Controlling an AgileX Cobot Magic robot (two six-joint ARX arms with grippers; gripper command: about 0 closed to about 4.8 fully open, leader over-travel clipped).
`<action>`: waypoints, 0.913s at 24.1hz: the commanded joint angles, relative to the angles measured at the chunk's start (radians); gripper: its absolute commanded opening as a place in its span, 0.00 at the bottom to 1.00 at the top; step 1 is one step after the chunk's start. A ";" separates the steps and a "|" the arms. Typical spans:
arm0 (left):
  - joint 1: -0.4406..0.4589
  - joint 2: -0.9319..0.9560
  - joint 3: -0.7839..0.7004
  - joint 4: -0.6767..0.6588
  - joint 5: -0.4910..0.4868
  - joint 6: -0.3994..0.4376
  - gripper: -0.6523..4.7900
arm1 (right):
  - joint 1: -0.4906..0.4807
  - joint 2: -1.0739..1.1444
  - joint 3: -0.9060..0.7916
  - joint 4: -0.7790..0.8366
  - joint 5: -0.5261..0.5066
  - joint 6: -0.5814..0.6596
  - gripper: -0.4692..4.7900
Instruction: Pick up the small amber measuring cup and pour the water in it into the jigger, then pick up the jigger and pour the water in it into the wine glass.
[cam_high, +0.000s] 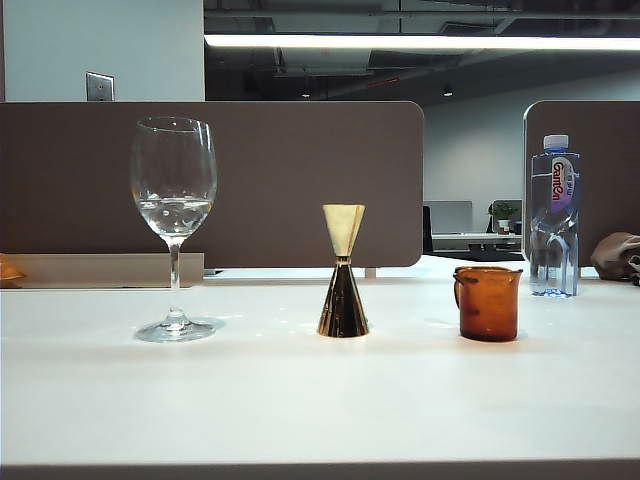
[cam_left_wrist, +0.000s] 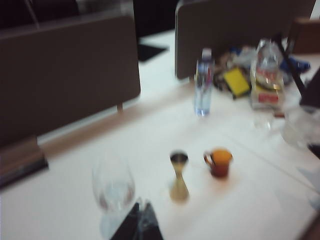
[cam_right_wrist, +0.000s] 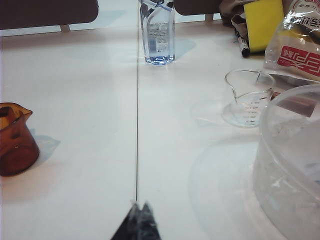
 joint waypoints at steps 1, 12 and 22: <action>0.039 -0.076 -0.301 0.455 0.006 0.111 0.12 | -0.001 0.000 -0.007 0.002 -0.002 -0.004 0.09; 0.219 -0.330 -0.826 0.761 -0.017 0.106 0.12 | -0.001 0.000 -0.007 0.002 -0.002 -0.004 0.09; 0.240 -0.469 -1.107 0.809 -0.296 0.016 0.12 | -0.001 0.000 -0.007 0.002 -0.001 -0.004 0.09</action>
